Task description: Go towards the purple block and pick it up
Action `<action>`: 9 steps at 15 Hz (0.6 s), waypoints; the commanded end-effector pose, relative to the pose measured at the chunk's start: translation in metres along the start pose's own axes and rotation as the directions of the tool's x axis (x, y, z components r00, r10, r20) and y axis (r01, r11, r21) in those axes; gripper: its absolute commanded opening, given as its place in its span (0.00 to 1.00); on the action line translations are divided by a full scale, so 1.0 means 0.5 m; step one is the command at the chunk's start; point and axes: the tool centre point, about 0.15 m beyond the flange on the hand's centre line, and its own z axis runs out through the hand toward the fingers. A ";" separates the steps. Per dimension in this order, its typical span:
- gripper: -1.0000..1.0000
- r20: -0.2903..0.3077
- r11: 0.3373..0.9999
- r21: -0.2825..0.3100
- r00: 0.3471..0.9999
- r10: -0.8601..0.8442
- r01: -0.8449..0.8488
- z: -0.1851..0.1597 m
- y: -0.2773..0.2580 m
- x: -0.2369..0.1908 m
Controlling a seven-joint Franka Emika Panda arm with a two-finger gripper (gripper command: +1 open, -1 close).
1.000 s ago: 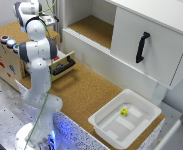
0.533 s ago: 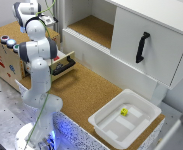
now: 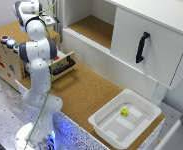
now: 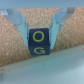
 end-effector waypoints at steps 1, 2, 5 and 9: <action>0.00 -0.079 0.995 0.052 0.993 0.090 -0.086 0.050 -0.018 -0.133; 0.00 -0.084 0.994 0.065 0.992 0.097 -0.092 0.059 -0.024 -0.147; 0.00 -0.090 0.994 0.062 0.991 0.095 -0.089 0.096 -0.033 -0.166; 0.00 -0.126 0.994 0.070 0.987 0.096 -0.088 0.138 0.023 -0.150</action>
